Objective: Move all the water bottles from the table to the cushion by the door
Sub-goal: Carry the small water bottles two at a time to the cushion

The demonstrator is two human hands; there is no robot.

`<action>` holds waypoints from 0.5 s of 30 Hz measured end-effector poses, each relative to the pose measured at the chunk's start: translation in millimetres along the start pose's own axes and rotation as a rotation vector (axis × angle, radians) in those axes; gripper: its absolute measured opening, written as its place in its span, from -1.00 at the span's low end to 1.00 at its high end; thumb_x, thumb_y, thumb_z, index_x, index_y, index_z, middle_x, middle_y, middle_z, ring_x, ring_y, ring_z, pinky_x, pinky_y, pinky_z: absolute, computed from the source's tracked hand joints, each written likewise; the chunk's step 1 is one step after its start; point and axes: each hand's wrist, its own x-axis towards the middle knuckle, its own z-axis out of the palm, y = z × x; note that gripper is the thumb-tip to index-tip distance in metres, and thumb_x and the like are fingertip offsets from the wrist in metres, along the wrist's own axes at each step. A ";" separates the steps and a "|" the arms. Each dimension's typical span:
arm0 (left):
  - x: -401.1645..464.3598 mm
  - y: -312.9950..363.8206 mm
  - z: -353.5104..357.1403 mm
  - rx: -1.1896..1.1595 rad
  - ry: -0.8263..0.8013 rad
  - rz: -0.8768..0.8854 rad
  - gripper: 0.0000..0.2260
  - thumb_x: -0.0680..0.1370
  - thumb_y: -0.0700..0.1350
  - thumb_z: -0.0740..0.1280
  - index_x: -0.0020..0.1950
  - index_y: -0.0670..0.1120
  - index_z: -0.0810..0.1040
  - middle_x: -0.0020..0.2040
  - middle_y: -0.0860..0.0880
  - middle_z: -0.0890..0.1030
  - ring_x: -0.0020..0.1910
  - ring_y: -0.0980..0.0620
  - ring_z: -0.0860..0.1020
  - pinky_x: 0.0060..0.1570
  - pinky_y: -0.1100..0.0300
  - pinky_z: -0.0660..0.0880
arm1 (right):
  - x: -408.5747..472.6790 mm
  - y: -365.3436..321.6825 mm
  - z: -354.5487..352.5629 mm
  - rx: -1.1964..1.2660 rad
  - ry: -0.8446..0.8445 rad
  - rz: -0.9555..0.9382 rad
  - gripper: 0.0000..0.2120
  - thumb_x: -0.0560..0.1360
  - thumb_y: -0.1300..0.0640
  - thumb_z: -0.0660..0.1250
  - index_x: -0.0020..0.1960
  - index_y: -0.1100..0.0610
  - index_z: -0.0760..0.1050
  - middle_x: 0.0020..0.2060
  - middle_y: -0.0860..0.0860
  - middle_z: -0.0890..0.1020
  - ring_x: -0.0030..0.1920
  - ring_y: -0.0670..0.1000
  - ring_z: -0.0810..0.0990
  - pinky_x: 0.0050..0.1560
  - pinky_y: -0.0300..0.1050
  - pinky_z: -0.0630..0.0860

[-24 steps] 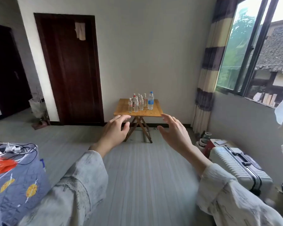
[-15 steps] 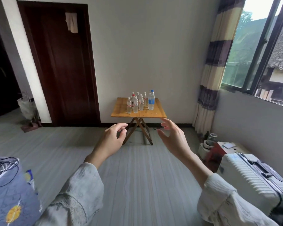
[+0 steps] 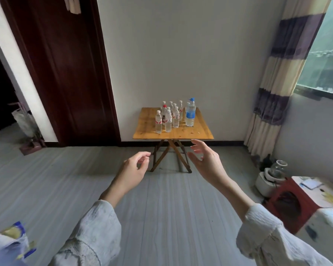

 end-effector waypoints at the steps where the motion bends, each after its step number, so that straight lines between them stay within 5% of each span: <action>1: 23.5 -10.9 4.7 -0.009 0.001 -0.025 -0.80 0.55 -0.06 0.21 0.13 0.05 0.53 0.06 0.02 0.62 0.06 0.10 0.54 0.00 0.26 0.44 | 23.8 10.4 8.8 0.014 -0.011 0.001 -0.58 0.50 0.08 0.28 0.32 0.11 0.34 0.14 0.08 0.58 0.16 0.03 0.54 0.16 -0.10 0.45; 5: 117.3 -41.7 14.9 -0.033 0.007 -0.077 -0.80 0.55 -0.08 0.20 0.13 0.02 0.52 0.07 -0.01 0.62 0.05 0.08 0.54 -0.03 0.31 0.38 | 118.7 46.8 38.2 0.062 -0.061 0.021 -0.60 0.50 0.09 0.27 0.31 0.12 0.35 0.12 0.08 0.59 0.13 0.01 0.55 0.17 -0.09 0.48; 15: 309.1 -136.8 59.6 -0.099 -0.058 -0.205 -0.79 0.57 -0.08 0.17 0.18 0.01 0.49 0.13 -0.04 0.59 0.12 0.03 0.52 0.00 0.28 0.37 | 312.0 138.7 125.2 0.152 -0.115 0.122 -0.65 0.50 0.06 0.28 0.26 0.10 0.40 0.03 0.01 0.61 -0.05 -0.15 0.51 -0.14 -0.48 0.38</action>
